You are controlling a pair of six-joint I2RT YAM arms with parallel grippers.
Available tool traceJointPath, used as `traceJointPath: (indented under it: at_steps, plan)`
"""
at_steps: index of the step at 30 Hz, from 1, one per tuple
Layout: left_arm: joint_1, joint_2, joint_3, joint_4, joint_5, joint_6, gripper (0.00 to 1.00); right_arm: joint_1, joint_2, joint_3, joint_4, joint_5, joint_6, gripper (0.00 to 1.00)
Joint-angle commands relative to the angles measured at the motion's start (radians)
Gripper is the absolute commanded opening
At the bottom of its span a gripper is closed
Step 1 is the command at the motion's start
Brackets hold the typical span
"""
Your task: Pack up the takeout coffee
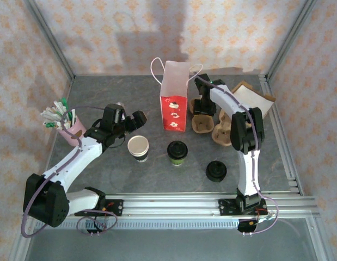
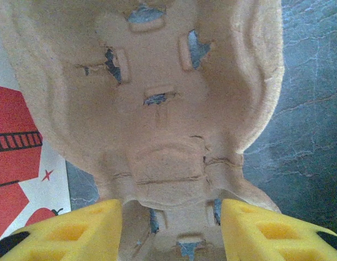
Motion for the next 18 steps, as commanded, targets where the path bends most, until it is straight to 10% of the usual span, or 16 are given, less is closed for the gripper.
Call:
traceJointPath:
  at_steps: [1, 18]
  plan:
    - [0.006, 0.008, 0.019, 0.016, 0.007, 0.019, 0.97, 0.004, 0.032, 0.034, -0.038, 0.021, -0.022, 0.50]
    - [0.012, 0.019, 0.018, 0.024, 0.011, 0.017, 0.97, 0.006, 0.073, 0.072, -0.055, 0.034, -0.042, 0.45]
